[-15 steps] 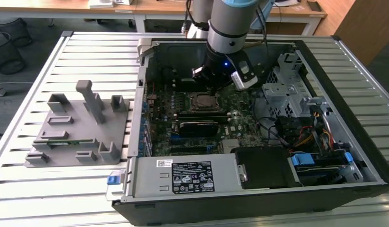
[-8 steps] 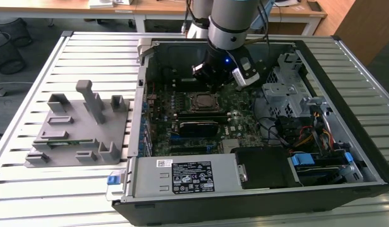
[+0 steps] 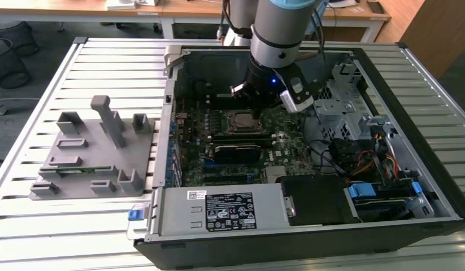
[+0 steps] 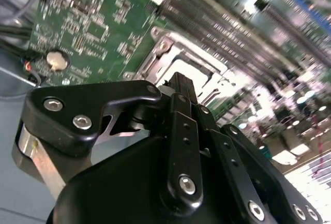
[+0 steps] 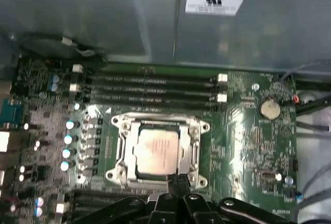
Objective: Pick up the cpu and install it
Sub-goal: 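Install the second cpu locking lever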
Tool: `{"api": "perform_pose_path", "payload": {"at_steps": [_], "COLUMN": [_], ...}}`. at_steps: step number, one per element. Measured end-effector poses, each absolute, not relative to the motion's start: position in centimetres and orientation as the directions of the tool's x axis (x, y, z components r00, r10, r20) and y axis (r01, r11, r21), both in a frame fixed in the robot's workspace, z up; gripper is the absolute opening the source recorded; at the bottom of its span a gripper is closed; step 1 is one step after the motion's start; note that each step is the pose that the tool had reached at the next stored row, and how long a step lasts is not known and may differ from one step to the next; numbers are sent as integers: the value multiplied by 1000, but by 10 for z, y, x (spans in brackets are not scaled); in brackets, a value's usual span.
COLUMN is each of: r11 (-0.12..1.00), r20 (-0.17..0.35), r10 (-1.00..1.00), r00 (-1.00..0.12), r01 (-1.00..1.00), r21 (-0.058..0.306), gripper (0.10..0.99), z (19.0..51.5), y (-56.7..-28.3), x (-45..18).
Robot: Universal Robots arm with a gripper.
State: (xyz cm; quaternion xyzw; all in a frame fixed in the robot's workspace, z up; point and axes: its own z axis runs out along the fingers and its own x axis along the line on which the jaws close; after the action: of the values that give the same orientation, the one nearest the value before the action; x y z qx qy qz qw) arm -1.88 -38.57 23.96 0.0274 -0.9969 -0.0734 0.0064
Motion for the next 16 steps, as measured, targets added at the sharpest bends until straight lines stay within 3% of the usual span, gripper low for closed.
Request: {"api": "perform_pose_path", "payload": {"at_steps": [16], "r11": [988], "r20": [35], "r10": [-56], "r00": [-998], "r01": [-50], "r21": [148], "gripper": [106], "z": [234], "y": [-403], "x": [-33]}}
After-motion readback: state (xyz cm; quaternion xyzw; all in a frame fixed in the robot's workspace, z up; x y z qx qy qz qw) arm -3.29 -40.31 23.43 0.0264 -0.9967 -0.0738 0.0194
